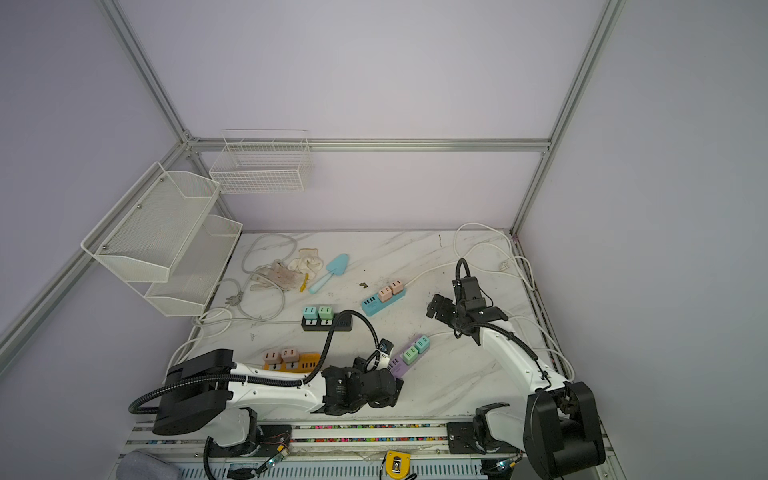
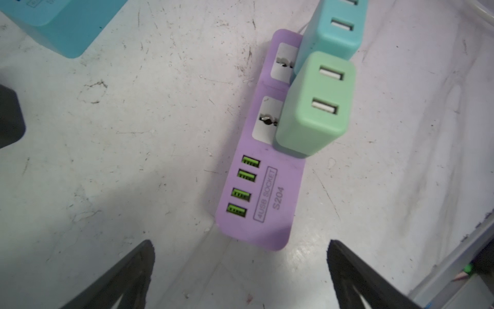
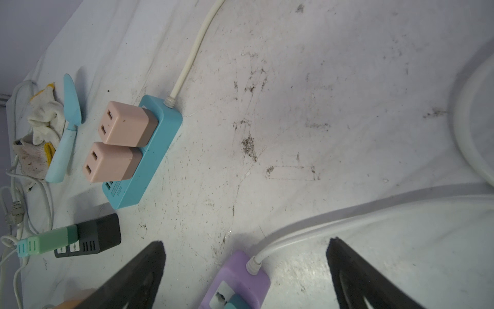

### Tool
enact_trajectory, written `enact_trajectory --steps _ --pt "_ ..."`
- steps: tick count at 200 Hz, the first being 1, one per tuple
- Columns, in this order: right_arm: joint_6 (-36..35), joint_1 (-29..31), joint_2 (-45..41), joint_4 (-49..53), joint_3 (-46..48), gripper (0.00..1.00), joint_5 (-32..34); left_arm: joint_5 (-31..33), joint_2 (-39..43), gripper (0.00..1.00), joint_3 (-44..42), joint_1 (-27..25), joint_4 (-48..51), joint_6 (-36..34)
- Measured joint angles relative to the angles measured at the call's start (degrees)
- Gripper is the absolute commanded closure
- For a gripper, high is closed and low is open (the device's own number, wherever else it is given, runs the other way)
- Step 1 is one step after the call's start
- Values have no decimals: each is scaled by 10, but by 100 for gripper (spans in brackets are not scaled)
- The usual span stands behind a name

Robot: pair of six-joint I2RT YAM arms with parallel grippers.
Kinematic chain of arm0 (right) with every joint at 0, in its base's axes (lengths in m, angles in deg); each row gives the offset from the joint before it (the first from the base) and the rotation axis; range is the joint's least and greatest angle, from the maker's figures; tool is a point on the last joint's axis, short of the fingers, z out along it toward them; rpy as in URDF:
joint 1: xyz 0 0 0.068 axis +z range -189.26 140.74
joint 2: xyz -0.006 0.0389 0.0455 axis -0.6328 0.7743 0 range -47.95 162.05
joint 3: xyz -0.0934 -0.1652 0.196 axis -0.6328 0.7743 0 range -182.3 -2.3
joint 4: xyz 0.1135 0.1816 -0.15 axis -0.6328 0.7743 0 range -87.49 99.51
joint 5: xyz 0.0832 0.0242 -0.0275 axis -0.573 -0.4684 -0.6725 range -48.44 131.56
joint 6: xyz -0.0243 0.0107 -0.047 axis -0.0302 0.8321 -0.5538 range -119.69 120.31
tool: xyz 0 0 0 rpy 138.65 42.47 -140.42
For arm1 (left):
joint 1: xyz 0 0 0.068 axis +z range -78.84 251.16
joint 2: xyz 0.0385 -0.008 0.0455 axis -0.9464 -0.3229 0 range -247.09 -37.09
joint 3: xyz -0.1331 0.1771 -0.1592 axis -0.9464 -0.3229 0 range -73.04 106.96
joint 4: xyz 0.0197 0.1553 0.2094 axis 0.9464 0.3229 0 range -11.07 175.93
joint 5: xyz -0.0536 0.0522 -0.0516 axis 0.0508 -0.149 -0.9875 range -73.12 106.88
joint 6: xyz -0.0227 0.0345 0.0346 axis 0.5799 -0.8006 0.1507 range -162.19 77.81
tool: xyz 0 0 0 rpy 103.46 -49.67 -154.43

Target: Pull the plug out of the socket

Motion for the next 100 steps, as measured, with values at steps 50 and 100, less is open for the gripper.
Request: enact_trajectory --steps 50,100 --pt "0 -4 1 -4 0 3 1 7 -47 0 41 1 48 19" --pt "-2 -4 1 -4 -3 3 8 -7 -75 5 68 24 81 41"
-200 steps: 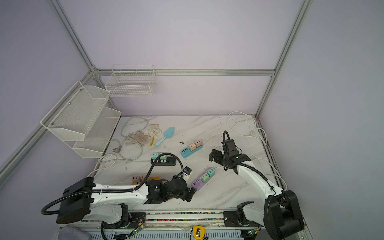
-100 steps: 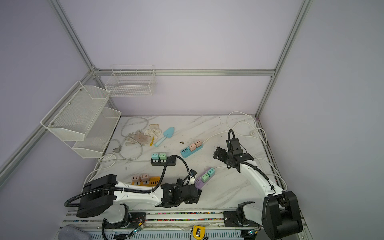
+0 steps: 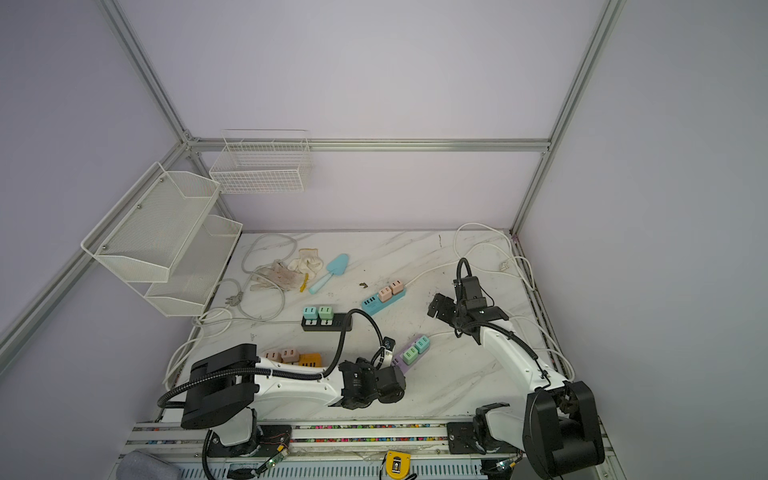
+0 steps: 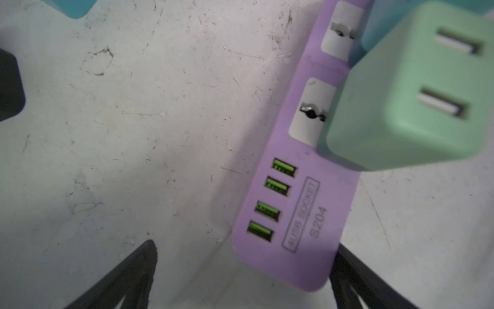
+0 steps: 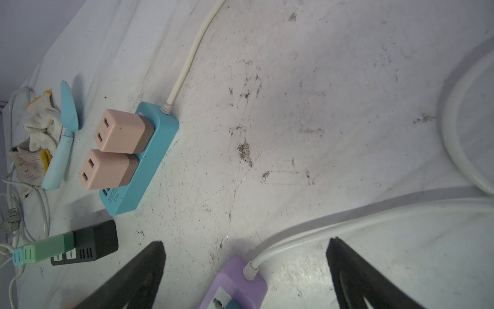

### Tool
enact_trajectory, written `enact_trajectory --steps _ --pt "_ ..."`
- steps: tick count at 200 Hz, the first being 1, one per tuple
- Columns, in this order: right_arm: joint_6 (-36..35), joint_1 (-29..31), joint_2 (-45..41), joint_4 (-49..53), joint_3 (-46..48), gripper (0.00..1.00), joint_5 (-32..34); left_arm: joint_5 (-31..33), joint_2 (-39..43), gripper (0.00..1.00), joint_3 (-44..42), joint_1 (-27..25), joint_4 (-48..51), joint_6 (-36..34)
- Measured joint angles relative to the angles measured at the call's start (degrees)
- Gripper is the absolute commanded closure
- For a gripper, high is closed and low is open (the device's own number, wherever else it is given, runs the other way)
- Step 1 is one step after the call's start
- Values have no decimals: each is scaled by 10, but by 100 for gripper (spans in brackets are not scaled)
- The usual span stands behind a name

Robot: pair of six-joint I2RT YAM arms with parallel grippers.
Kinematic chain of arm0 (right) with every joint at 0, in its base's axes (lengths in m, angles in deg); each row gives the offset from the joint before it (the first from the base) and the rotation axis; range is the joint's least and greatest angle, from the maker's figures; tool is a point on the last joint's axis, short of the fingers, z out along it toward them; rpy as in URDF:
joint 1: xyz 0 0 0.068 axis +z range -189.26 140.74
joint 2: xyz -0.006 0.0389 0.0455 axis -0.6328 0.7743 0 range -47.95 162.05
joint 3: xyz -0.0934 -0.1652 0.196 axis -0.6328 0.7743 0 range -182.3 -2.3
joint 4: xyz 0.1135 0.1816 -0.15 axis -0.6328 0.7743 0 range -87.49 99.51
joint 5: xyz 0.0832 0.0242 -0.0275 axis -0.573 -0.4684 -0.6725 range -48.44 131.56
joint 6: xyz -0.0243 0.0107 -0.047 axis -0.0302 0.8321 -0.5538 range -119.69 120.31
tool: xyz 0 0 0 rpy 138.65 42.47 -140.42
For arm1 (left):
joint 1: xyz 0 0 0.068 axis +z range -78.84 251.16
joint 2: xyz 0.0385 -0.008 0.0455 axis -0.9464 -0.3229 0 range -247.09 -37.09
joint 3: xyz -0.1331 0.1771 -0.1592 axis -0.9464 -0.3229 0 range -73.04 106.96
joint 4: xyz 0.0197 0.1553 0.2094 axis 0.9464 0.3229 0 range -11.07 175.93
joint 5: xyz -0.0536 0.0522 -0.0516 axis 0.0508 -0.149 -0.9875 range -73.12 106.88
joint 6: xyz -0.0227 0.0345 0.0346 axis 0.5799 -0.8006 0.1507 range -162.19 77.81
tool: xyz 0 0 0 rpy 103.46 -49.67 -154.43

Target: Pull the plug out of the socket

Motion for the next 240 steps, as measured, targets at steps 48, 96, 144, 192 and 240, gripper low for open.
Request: enact_trajectory --steps 48,96,144,192,240 --pt "-13 0 0 -4 -17 3 0 -27 5 12 0 41 -28 0" --pt "-26 0 1 -9 -23 3 2 -56 31 21 -15 99 -116 -33" --pt "-38 0 15 -10 -36 3 -1 -79 34 24 -22 144 -148 -48" --pt "-40 0 19 -9 -36 2 -2 -113 69 26 -42 124 -120 6" --pt "-42 0 19 -9 -37 3 -3 -162 75 29 -43 94 -70 139"
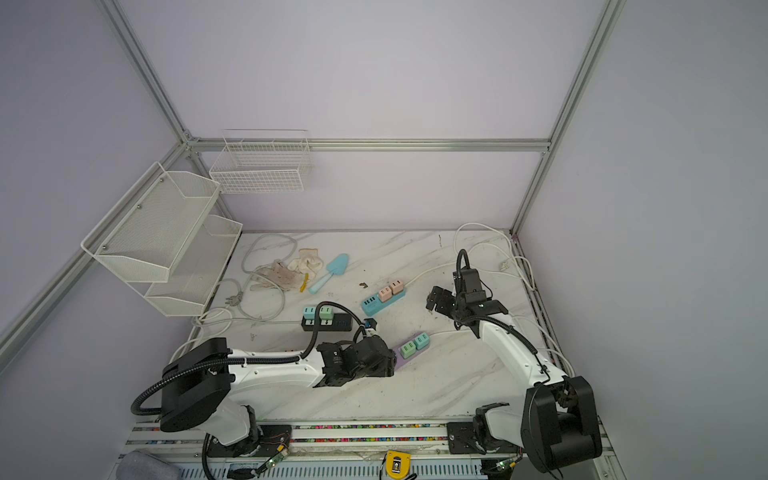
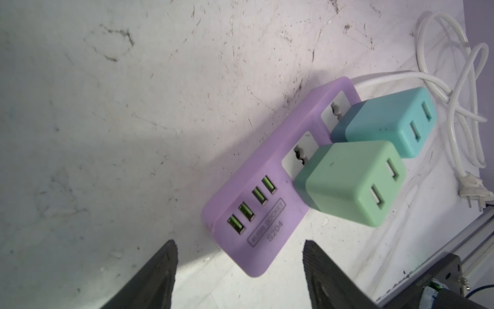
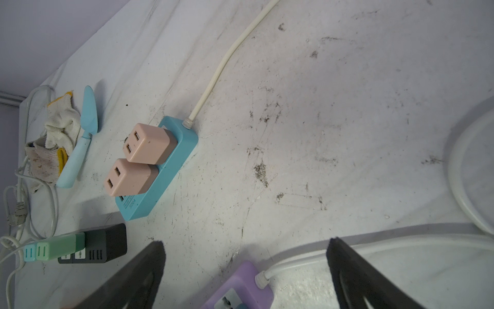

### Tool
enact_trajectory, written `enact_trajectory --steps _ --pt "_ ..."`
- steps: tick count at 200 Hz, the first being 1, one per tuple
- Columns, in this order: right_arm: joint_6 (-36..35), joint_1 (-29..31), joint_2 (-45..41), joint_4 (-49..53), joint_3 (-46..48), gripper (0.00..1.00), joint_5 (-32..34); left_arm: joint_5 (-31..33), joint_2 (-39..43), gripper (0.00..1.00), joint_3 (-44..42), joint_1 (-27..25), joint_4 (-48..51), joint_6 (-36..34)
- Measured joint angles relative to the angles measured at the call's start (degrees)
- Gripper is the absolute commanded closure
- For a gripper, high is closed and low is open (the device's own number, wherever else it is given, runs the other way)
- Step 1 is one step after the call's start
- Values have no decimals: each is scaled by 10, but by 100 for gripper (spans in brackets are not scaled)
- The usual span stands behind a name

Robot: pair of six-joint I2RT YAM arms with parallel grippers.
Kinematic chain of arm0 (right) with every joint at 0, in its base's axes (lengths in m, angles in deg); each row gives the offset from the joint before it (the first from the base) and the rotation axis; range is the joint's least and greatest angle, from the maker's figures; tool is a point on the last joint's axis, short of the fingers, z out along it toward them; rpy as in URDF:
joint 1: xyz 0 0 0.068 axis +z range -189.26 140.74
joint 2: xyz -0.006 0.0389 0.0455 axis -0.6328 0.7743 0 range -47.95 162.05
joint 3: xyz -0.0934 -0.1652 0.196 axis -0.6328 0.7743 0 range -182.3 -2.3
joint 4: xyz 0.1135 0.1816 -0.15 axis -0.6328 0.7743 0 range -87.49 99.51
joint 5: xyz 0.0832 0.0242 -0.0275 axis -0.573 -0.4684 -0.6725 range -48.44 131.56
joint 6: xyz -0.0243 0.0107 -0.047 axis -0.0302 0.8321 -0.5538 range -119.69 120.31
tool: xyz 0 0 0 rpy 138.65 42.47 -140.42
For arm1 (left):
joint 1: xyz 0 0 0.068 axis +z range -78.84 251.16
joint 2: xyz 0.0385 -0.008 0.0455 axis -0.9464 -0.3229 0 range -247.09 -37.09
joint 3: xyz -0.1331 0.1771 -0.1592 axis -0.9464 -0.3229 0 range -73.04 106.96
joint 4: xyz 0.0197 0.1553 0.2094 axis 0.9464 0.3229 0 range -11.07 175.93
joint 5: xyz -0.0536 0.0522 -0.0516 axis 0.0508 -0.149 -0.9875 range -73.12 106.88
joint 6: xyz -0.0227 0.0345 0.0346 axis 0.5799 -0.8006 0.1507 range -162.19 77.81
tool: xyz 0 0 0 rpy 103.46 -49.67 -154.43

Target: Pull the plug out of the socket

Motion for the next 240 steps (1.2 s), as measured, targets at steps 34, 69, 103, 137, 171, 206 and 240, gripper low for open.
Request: enact_trajectory --steps 34,69,103,137,171,206,240 --pt "0 0 0 0 0 2 -2 -18 -2 38 0 -13 8 47" --pt "0 0 0 0 0 3 -4 -36 -4 45 0 -20 -3 64" --pt "-1 0 0 0 2 3 -11 -55 -27 49 0 -20 -21 64" --pt "-2 0 0 -1 2 3 -11 -72 -49 51 0 -20 -47 54" --pt "-7 0 11 -3 7 2 -24 -77 -54 54 0 -19 -73 53" --pt "-9 0 45 -4 7 3 -37 -70 -66 57 0 1 -98 49" --pt "-8 -8 74 -7 8 3 -46 -53 -79 60 0 26 -127 34"
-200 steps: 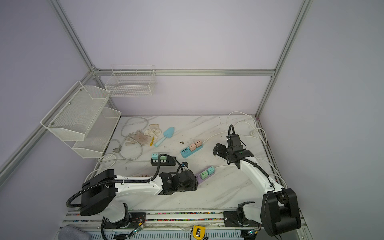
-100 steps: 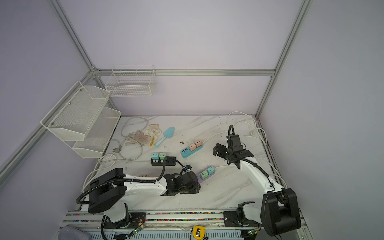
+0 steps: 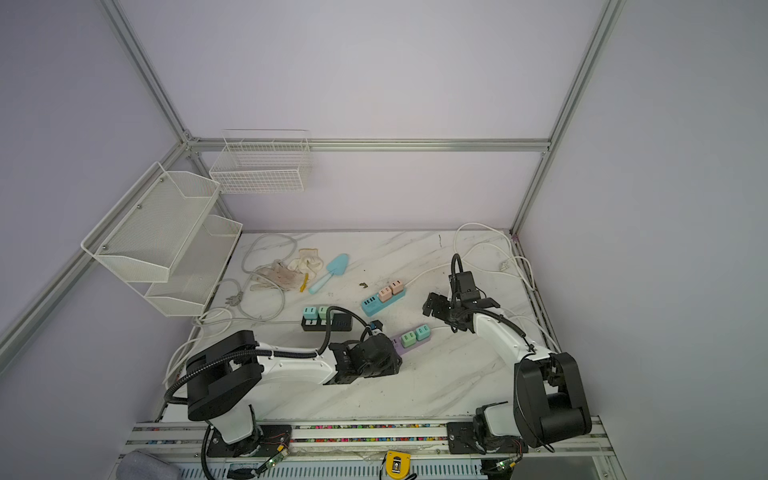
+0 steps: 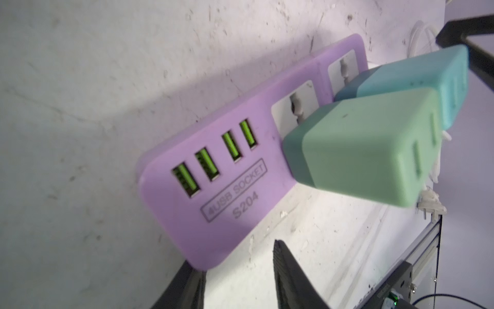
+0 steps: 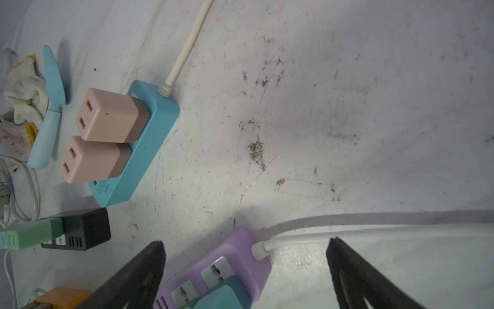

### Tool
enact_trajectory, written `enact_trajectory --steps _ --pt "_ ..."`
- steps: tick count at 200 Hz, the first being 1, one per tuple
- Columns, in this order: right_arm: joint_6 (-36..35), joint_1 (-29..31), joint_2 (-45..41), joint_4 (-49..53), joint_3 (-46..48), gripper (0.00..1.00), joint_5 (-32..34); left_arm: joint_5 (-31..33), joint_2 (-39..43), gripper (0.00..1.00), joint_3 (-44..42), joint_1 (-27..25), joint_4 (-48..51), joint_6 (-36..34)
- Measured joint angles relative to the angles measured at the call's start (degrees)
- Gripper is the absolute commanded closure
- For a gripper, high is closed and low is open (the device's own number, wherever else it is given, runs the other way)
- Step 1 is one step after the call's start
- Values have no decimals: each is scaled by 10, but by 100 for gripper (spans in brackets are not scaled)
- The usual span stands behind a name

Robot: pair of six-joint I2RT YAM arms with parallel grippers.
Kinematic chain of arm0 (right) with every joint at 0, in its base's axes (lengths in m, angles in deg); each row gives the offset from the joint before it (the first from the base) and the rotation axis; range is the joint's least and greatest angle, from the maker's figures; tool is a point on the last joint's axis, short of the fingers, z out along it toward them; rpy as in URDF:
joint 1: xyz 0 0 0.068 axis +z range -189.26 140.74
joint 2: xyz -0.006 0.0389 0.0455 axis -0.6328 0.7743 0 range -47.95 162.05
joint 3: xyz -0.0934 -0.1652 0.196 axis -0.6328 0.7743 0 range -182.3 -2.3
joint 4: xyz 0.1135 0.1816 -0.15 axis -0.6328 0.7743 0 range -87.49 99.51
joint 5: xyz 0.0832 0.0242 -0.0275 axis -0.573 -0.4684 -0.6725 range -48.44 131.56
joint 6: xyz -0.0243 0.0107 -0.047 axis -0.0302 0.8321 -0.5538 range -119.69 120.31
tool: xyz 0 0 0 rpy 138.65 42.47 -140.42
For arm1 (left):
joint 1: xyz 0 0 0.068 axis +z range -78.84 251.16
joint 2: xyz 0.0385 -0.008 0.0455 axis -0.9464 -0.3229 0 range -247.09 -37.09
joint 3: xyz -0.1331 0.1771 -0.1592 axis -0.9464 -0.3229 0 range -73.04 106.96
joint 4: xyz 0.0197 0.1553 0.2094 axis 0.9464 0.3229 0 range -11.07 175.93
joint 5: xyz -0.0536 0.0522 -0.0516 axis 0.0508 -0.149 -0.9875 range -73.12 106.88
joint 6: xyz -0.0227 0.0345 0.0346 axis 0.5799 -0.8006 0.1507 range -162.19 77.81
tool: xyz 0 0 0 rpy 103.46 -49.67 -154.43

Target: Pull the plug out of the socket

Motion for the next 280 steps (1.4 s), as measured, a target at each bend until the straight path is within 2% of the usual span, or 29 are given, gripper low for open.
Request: enact_trajectory --steps 76,92,176,245,280 --pt "3 -83 34 -36 0 3 -44 45 -30 64 2 67 -57 -56" --pt "7 -84 57 -46 0 8 -55 48 -37 64 8 79 -65 -68" --pt "13 -84 106 -87 1 18 -59 63 -58 66 27 111 -92 -100" --pt "-2 -85 115 -106 17 20 -70 51 -57 66 27 119 -141 -98" --pt "2 -80 81 -113 53 20 -80 52 -49 66 25 127 -140 -96"
